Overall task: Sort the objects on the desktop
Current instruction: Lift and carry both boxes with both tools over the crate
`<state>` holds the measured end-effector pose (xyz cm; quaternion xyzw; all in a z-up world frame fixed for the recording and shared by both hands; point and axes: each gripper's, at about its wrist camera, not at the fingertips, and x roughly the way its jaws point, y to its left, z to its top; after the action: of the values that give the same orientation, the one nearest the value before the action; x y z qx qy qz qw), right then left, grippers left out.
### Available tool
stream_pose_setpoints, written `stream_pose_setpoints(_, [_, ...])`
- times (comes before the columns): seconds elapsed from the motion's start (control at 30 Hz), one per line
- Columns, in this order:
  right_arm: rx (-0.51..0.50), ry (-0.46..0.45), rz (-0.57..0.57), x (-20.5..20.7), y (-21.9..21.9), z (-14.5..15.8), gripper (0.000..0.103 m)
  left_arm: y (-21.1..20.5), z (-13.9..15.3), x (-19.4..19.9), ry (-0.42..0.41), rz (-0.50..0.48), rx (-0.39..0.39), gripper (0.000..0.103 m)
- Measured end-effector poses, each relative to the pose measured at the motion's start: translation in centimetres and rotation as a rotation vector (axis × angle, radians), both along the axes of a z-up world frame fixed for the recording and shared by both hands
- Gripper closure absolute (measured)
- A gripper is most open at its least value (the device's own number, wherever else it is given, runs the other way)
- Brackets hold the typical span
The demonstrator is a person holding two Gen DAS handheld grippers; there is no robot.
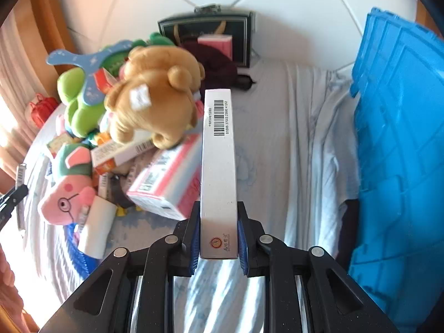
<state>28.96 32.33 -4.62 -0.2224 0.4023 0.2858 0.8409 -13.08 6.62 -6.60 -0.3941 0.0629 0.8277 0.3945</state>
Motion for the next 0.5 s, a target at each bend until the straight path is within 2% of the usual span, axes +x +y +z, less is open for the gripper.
stream_pose_setpoints(0.5, [0.136,-0.208,0.071,-5.6,-3.8,9.3,0.081,3.5,8.1,7.5,0.121,-0.19,0.115,0.076])
